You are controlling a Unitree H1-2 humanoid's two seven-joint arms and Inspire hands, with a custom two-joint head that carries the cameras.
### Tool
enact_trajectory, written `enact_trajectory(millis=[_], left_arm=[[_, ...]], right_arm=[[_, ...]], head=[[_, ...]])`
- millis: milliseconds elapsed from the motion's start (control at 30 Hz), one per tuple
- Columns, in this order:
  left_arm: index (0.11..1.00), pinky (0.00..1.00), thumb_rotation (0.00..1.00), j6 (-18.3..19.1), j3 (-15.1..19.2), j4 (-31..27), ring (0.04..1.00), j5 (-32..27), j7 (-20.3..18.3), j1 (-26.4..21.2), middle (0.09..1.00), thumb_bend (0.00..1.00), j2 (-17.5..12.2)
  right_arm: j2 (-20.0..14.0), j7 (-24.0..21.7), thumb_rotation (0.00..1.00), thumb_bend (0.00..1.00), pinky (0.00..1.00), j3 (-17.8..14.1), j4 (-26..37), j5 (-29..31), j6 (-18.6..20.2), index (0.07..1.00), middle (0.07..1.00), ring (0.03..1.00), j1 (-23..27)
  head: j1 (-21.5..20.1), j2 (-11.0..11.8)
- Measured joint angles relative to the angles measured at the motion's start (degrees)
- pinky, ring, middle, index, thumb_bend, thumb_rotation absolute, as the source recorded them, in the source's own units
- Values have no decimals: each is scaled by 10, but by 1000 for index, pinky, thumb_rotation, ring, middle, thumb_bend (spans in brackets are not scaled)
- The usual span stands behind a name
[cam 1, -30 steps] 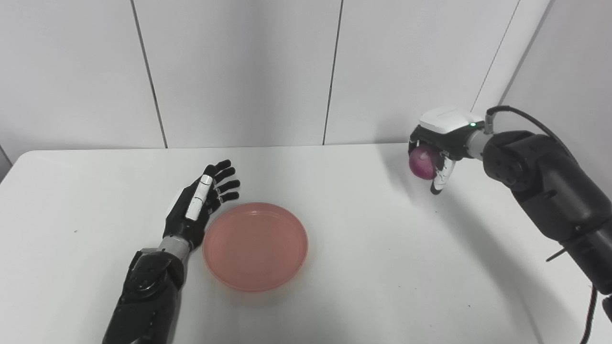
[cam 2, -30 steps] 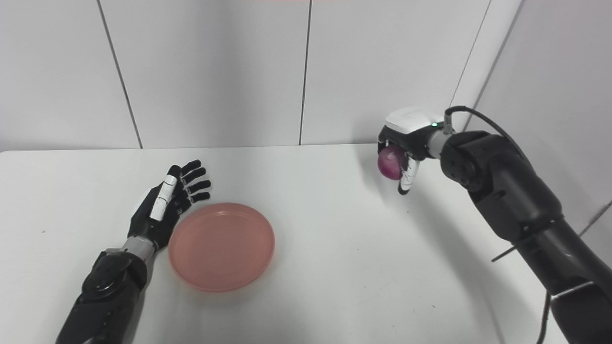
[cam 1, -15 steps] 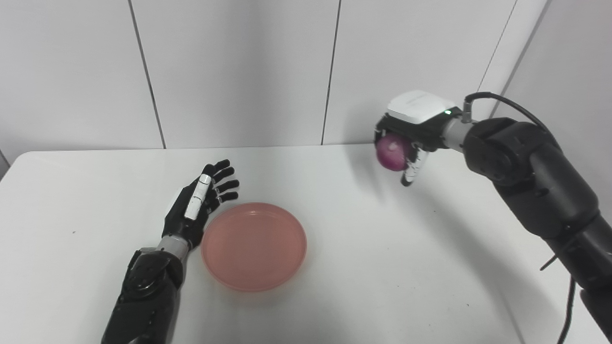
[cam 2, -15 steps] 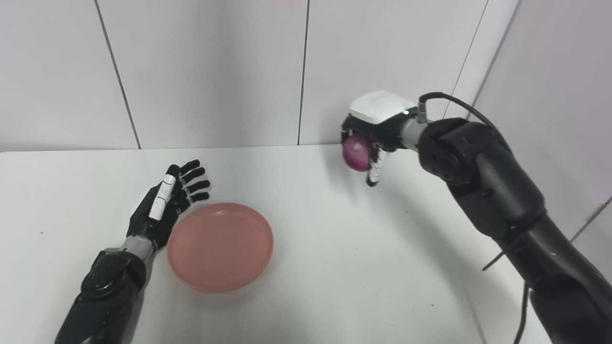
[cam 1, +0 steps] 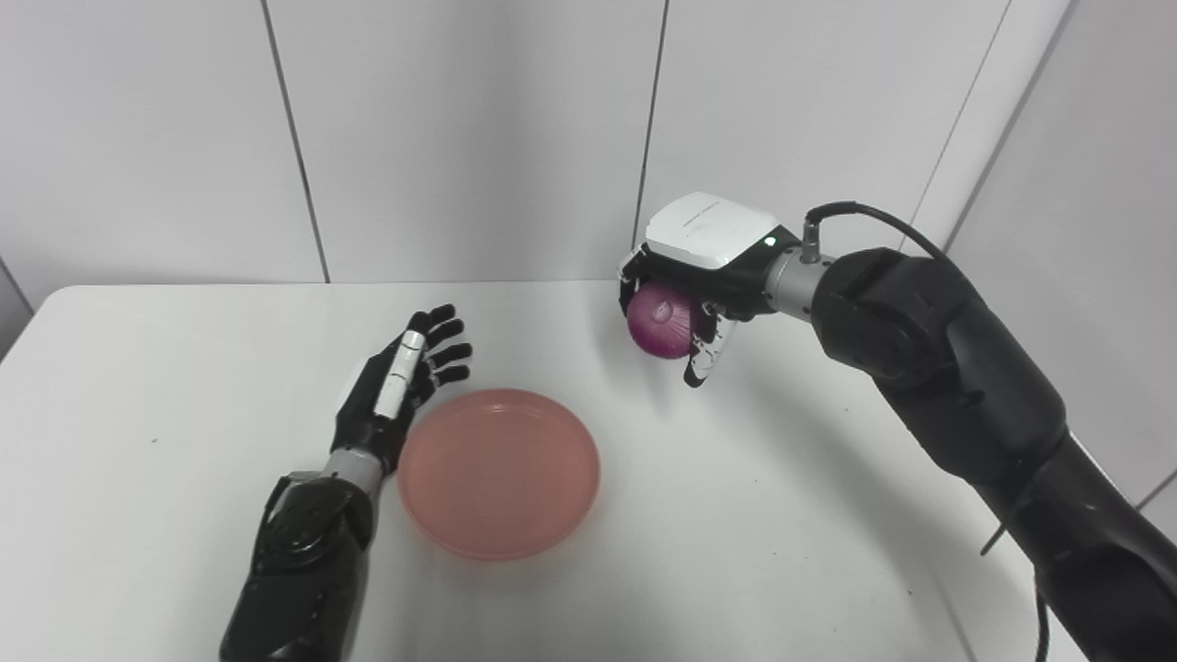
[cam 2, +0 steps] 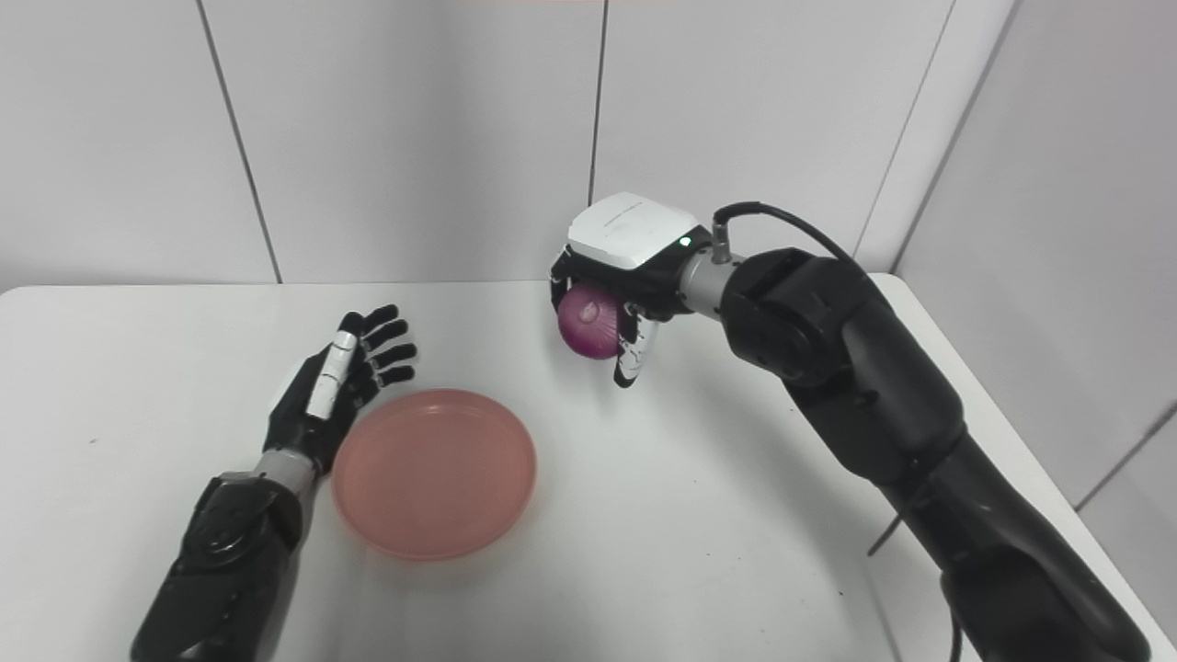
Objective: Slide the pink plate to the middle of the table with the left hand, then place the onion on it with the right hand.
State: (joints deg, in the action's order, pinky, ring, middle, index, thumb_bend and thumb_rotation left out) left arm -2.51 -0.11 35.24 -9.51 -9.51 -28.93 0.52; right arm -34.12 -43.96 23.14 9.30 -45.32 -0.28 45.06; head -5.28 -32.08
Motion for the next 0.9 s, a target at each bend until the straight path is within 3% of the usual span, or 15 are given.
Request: enact_trajectory(millis=[300, 900], left_arm=[[812, 744, 865, 0, 0, 0, 793, 6, 12, -1, 855, 678, 10], [817, 786, 865, -27, 2, 31, 811, 22, 30, -13, 868, 663, 39]], right_arm=[[41, 20, 0, 522, 271, 7, -7, 22, -34, 516, 412, 333, -8], [62, 17, 1, 523, 341, 22, -13, 20, -45, 521, 446, 415, -29]], head=[[32, 6], [99, 15]])
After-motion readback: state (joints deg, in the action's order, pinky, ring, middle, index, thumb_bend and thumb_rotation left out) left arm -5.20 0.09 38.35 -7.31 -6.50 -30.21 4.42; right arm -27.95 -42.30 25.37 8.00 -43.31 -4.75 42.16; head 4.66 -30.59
